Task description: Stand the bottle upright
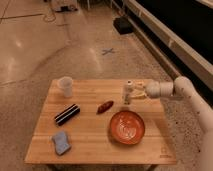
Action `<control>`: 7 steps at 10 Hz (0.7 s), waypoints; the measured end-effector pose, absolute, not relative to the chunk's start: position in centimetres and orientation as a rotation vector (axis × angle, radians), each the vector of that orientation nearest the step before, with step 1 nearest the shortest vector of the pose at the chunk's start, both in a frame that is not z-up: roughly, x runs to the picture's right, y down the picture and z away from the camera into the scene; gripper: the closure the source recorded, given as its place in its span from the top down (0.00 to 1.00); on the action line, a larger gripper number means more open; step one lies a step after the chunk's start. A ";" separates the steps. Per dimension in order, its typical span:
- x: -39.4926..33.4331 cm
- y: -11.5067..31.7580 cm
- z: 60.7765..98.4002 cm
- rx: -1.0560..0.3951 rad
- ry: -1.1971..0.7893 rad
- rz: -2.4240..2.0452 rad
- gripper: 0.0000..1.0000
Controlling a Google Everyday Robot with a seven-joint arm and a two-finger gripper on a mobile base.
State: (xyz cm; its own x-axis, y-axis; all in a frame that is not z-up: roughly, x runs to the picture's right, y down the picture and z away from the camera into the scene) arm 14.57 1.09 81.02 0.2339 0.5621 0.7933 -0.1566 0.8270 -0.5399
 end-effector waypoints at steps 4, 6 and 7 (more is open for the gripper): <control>13.6 2.2 81.6 -0.406 -1.257 0.525 0.00; 13.4 2.3 81.7 -0.399 -1.264 0.525 0.08; 14.1 1.8 81.4 -0.384 -1.266 0.528 0.22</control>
State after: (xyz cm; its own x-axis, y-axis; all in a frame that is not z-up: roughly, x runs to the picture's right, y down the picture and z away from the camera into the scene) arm 14.05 1.79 81.42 0.2079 0.5715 0.7938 -0.1623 0.8205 -0.5482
